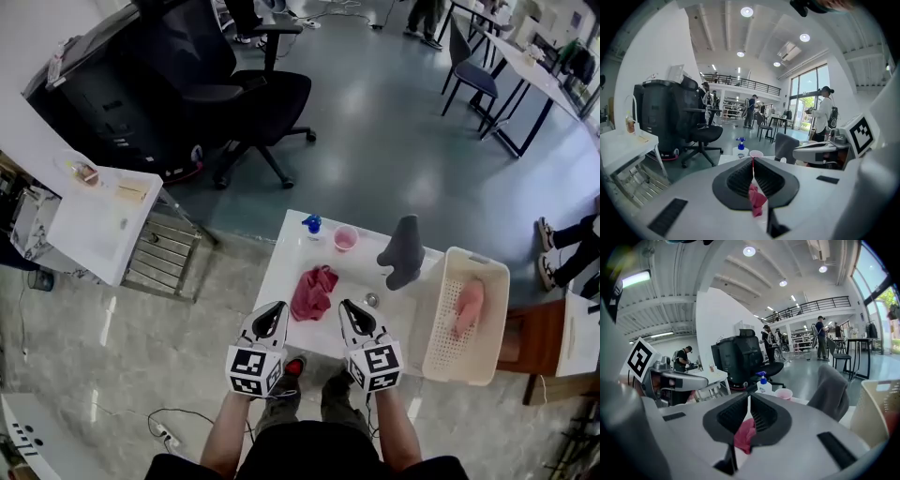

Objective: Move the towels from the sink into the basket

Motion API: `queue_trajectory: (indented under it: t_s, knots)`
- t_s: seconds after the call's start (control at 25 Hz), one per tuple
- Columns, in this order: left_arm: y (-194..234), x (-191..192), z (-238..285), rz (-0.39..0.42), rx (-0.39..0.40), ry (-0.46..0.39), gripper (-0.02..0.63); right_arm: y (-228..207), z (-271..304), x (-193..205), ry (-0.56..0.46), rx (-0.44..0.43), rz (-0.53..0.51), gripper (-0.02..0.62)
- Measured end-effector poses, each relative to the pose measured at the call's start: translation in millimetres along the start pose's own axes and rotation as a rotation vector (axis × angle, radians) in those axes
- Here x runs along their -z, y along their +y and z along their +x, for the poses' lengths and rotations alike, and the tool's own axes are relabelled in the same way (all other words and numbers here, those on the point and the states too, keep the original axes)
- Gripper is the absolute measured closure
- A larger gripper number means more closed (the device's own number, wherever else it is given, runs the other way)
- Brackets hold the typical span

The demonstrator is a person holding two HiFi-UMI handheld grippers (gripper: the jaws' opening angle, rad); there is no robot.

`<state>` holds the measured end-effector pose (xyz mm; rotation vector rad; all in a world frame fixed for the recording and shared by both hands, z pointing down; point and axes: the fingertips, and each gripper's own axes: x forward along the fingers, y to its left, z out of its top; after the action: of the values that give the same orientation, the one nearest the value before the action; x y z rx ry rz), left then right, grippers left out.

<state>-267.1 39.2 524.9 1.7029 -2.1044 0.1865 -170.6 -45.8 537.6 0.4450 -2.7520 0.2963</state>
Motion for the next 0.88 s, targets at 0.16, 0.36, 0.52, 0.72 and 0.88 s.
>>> queue_trajectory:
  t_s: [0.16, 0.36, 0.52, 0.72, 0.88]
  knots:
    - [8, 25, 8, -0.022, -0.023, 0.048, 0.594, -1, 18, 27, 0.064, -0.028, 0.023, 0.554]
    - [18, 56, 18, -0.050, -0.041, 0.094, 0.594, -5, 36, 59, 0.126, -0.052, 0.038, 0.554]
    - [29, 77, 27, -0.074, -0.047, 0.118, 0.594, -8, 54, 82, 0.165, -0.066, 0.040, 0.554]
    - [39, 106, 38, -0.082, -0.051, 0.153, 0.594, -9, 72, 118, 0.229, -0.089, 0.032, 0.554]
    - [41, 122, 41, -0.094, -0.052, 0.177, 0.594, -9, 82, 137, 0.262, -0.105, 0.027, 0.554]
